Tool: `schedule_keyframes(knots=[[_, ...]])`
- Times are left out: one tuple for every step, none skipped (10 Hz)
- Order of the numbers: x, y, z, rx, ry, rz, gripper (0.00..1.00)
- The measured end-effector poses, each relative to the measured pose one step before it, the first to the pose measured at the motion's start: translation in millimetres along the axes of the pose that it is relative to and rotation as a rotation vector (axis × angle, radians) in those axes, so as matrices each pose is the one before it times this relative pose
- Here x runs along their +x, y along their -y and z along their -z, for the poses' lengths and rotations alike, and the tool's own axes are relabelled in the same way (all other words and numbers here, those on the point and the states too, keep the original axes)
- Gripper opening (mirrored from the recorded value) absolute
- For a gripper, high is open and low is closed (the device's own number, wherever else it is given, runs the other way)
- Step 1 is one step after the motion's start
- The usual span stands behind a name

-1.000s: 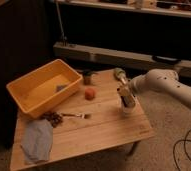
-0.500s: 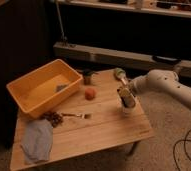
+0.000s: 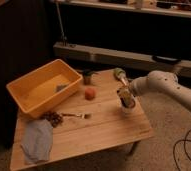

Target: Place eraser in paper cup

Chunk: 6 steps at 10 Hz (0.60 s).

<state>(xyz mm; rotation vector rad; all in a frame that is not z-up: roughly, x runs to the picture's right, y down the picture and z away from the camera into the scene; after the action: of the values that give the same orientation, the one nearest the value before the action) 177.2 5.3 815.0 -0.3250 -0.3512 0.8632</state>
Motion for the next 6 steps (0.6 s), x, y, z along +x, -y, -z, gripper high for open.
schedule_keyframes(knots=[[1.43,-0.22,-0.41,-0.00527,0.00355,0.00972,0.03],[1.32,-0.65,-0.58,-0.00648,0.00571,0.01088,0.10],[3.34,-0.54,-0.40,-0.00537,0.00580,0.00375,0.22],[3.67,-0.73,-0.04,-0.00353,0.00484,0.00113,0.32],[1.59,-0.50,1.05,-0.00164,0.00698,0.00276,0.42],[1.94,-0.62,0.88,-0.00217,0.00589,0.00262,0.51]])
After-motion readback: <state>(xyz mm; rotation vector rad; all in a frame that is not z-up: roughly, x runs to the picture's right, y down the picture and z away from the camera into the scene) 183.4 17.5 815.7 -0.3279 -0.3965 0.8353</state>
